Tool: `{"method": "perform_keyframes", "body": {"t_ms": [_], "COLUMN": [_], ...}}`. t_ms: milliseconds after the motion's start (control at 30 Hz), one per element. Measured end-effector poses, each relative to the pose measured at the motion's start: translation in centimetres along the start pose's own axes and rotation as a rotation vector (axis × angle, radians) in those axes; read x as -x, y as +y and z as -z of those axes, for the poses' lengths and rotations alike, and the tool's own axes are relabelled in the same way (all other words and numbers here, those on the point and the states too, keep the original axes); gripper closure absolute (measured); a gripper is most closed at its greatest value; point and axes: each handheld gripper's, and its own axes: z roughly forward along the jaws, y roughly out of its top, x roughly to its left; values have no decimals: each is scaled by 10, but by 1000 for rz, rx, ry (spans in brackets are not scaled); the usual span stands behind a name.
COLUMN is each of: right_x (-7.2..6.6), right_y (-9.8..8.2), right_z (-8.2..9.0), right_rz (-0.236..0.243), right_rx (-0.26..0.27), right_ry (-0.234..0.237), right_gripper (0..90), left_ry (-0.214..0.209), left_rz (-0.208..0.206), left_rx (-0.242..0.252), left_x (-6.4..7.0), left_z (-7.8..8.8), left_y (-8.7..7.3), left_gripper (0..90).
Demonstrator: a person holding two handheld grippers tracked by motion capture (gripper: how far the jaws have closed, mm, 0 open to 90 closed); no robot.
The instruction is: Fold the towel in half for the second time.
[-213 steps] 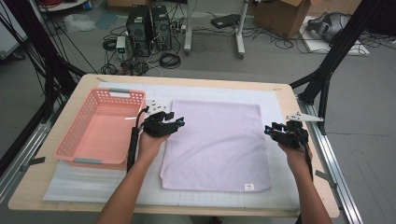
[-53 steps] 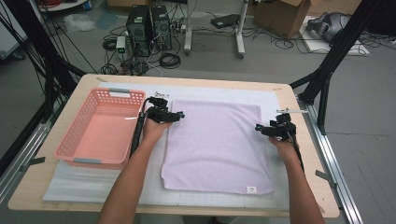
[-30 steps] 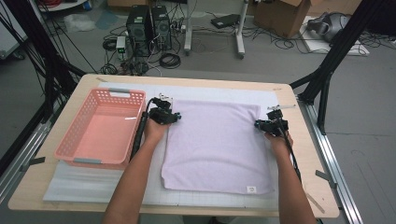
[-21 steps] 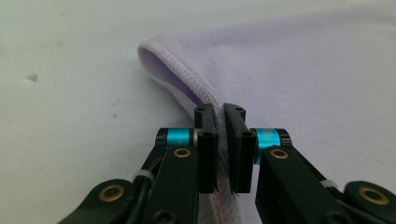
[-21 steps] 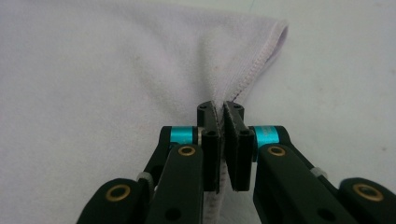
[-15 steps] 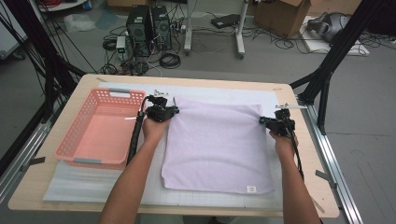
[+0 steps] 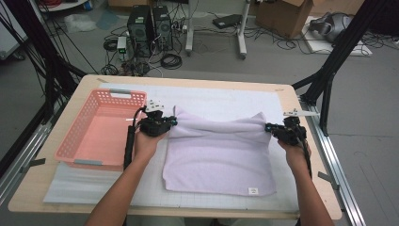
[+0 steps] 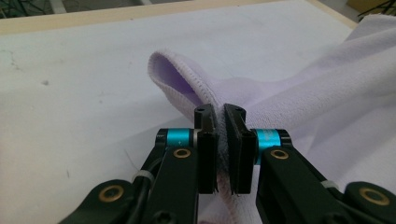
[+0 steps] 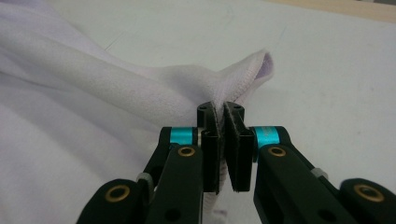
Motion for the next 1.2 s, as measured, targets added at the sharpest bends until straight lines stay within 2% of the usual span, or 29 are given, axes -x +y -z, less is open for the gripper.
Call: {"method": "perform_keyframes", "body": {"t_ms": [133, 233, 300, 367, 400, 467, 533, 567, 633, 667, 733, 767, 867, 933, 1000, 1033, 1067, 1133, 1200], "right_x": [-10, -14, -16, -16, -15, -14, -12, -11, -7, -7, -5, -5, -6, -7, -8, -9, -9, -8, -8], "right_y": [-18, -31, -40, -45, -46, -41, -33, -26, -15, -12, -4, -2, 0, -2, -5, -6, -6, -7, -7], "right_z": [11, 16, 16, 13, 11, 10, 9, 7, 1, -2, -15, -22, -40, -50, -58, -58, -57, -53, -45], "right_rz": [16, 11, 10, 12, -2, -48, -70, -74, -87, -92, -98, -87, -87, -78, -53, -43, -37, -15, -7], "right_rx": [-13, -19, -40, -58, -54, -40, -27, -16, -23, -29, -68, -91, -144, -175, -225, -220, -215, -198, -161], "right_ry": [9, 20, 21, 26, 22, -5, -34, -55, -56, -61, -69, -79, -79, -74, -90, -98, -94, -89, -87], "right_gripper": [853, 853, 851, 830, 774, 593, 493, 475, 461, 458, 446, 446, 459, 521, 630, 724, 826, 858, 860], "left_ry": [-34, -47, -48, -34, -24, -15, 8, 8, 17, 26, 35, 32, 21, 38, 56, 47, 45, 41, 28], "left_rz": [8, 10, 10, -2, 1, 30, 46, 49, 54, 59, 61, 67, 80, 52, 64, 59, 49, 35, 49], "left_rx": [4, -21, -31, -39, -35, -32, -27, -35, -38, -61, -86, -90, -158, -154, -157, -161, -168, -139, -90], "left_x": [7, 11, 12, 12, 12, 8, 2, -1, -5, -7, -9, -10, -11, -9, -9, -9, -9, -7, -7], "left_z": [13, 20, 21, 18, 17, 12, 6, 1, -6, -13, -23, -27, -41, -43, -42, -42, -41, -36, -28], "left_y": [-15, -30, -38, -38, -37, -31, -23, -19, -15, -12, -11, -12, -20, -21, -21, -21, -21, -20, -16], "left_gripper": [835, 833, 827, 792, 709, 537, 451, 444, 437, 437, 437, 442, 504, 584, 723, 829, 848, 864, 866]}}
